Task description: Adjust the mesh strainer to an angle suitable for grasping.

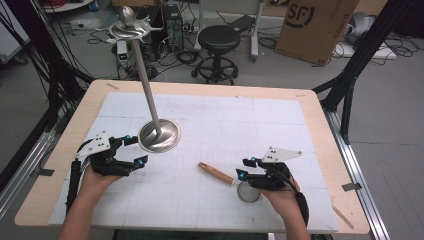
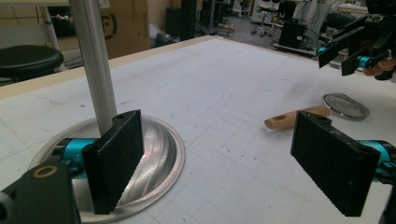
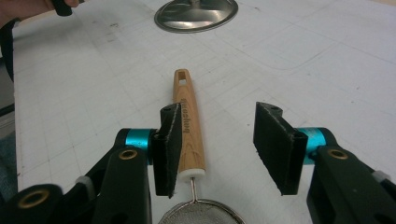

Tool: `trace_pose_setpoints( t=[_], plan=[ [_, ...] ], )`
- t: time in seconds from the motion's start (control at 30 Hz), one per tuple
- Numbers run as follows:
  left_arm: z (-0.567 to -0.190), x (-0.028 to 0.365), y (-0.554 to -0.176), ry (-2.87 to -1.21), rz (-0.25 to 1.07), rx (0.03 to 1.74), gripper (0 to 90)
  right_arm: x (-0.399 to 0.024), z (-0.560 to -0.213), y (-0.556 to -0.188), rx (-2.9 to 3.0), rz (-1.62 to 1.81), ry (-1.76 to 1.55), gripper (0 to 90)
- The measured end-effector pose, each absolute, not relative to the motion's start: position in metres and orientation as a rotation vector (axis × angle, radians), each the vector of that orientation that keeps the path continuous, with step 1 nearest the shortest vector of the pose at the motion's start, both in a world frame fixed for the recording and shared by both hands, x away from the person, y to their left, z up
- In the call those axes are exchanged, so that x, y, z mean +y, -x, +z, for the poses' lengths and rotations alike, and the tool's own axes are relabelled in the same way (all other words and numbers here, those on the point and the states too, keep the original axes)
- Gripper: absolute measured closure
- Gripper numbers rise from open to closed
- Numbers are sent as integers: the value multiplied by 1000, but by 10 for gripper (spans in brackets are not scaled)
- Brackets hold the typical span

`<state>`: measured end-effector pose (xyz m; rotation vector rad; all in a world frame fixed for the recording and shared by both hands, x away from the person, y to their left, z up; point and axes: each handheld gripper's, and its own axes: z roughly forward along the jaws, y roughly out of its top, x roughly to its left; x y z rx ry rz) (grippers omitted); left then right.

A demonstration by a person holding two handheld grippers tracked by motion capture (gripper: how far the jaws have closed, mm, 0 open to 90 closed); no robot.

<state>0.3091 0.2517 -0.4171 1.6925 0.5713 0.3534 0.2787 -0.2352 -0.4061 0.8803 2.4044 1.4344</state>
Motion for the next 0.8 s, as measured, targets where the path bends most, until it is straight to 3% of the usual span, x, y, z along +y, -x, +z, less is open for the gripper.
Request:
trace_pose_setpoints(
  t=[0.27,0.8],
  plan=[
    [-415,251,-311,-1660,348,564,177,-237,-405,-279,2397,1444,-907,415],
    [-413,251,-309,-1673,357,561,176,-241,-404,-279,2373,1435,-933,368]
  ],
)
